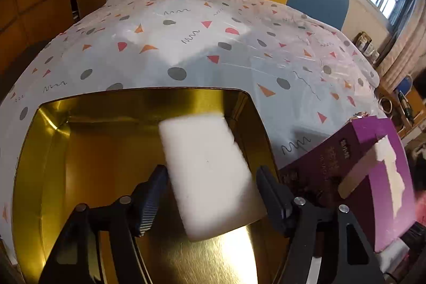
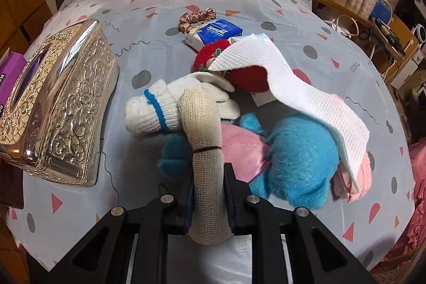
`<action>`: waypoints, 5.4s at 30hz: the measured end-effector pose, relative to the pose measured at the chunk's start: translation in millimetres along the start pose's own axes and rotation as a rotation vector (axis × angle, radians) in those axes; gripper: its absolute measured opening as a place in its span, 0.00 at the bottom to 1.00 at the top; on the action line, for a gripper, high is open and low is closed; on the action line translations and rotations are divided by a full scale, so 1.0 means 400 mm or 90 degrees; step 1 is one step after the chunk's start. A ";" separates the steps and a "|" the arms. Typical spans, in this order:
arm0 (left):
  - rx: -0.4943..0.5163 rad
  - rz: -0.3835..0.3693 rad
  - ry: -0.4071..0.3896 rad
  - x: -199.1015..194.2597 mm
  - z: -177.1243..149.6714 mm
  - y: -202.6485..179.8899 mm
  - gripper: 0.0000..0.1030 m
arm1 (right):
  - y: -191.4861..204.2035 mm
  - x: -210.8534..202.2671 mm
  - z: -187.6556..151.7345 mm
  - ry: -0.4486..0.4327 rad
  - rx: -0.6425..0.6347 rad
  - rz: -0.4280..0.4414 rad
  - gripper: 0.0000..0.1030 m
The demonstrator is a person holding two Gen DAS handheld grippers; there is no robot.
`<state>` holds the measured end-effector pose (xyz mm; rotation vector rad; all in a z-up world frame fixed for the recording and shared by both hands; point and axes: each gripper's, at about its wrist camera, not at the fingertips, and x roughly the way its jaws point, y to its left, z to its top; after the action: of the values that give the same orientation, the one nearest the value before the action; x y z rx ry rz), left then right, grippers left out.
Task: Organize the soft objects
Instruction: 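Carry the white sponge into the gold tray and open the left tool, then carry the beige rolled cloth to the gold tray and release it with the right tool, then move the right tool back to the pile and grasp the white wipe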
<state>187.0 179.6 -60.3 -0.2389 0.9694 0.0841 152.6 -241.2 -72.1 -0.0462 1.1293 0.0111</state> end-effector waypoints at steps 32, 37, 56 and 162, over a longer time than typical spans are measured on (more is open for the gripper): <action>-0.022 0.037 -0.082 -0.260 -0.247 0.035 0.85 | -0.030 -0.119 0.022 -0.114 0.087 0.026 0.18; -0.035 0.035 -0.084 -0.270 -0.257 0.053 0.85 | 0.001 -0.168 0.081 -0.145 0.090 0.052 0.18; -0.103 0.055 -0.102 -0.311 -0.270 0.175 0.85 | 0.525 -0.357 0.221 -0.218 -0.148 0.272 0.18; 0.182 -0.072 -0.106 -0.364 -0.281 -0.245 0.89 | -0.070 0.032 0.154 0.038 -0.149 -0.151 0.30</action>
<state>31.3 62.8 14.9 -0.0214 0.7893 -0.1362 214.7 -266.9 -56.7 -0.3917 1.1719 -0.0701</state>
